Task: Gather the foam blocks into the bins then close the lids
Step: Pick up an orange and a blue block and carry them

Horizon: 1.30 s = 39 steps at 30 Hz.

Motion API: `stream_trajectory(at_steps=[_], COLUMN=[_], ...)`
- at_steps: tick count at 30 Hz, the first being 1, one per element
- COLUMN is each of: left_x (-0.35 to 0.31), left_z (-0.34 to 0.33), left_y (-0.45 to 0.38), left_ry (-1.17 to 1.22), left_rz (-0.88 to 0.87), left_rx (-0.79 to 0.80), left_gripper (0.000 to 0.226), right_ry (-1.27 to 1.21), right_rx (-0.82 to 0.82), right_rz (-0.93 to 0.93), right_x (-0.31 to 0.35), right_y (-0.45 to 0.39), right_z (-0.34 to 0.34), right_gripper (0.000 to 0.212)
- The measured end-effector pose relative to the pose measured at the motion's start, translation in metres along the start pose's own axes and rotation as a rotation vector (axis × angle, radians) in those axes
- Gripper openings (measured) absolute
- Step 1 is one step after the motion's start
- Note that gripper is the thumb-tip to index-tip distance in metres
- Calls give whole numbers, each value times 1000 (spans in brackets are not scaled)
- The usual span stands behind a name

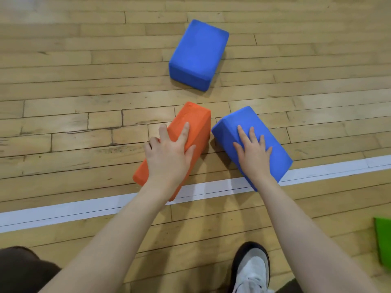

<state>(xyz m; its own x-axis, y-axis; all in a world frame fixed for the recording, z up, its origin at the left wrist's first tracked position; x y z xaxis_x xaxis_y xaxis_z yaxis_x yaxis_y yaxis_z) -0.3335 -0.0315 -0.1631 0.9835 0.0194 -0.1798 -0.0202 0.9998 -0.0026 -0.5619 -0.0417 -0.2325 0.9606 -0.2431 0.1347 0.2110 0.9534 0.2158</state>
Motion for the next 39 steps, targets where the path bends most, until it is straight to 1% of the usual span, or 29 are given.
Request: stream_trajectory(at_steps=[2,5,7,8,11,13,15,18,19,21,23,24,25,26,28,29,30,34,36,39], left_x=[9,30,46,54,72,81,85,84,84,85,84,84,82,81,79,79,79,82,87,96], left_z=[9,25,28,25,14,3,-5,-11,-12,-11,-9,-9,-9,-9,-8,-8,-8,-10,-7,21], left_y=[-1,3,10,14,27,38,47,55,57,59,61,61,62,63,63,63,63,61,60,62], left_ry=[-32,-57,-50,-52,-43,39,155,189,184,178,157,144,131,119,110,116,123,138,185,270], left_rz=[20,80,140,166,186,182,165,109,99,85,69,64,59,56,56,62,71,90,120,203], left_rx=[-2,-19,31,72,182,239,289,312,311,313,331,347,361,368,368,364,358,337,328,253], left_gripper=[55,55,56,58,64,68,73,78,79,80,84,87,91,95,98,98,97,94,91,83], right_ry=[-128,-449,-612,-636,-535,-502,-510,-448,-396,-283,-199,-163,-123,-79,-31,-29,-41,-89,-110,-147], right_rx=[7,2,19,24,73,78,38,-33,-46,-91,-151,-188,-188,-155,-24,21,29,-2,-9,17], right_rz=[6,55,61,72,184,186,172,284,326,381,363,344,325,307,256,242,242,222,217,249], right_x=[17,46,62,70,91,93,91,100,104,109,108,105,102,99,95,95,97,101,104,124], right_y=[9,32,46,52,75,86,93,103,104,105,105,106,108,112,117,120,122,116,110,108], right_z=[5,13,18,18,6,-3,-3,5,6,8,14,19,20,19,9,5,5,7,9,28], right_gripper=[50,46,42,40,41,43,48,63,64,55,47,47,52,60,83,89,91,81,78,74])
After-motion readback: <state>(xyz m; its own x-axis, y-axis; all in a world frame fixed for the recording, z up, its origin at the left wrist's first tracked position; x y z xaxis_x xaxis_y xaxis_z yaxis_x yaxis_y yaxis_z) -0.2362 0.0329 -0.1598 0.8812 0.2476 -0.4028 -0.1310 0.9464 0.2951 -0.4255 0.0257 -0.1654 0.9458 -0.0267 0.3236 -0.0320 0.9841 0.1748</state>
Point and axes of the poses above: each hand's wrist, its own y-axis away from the middle knuckle, its own z-axis out of the back of the hand, x = y × z, the point moved 7 cm from there along -y, towards the middle knuckle, and after that the axes turned 4 degrees about -x, right-handed, at the moved point
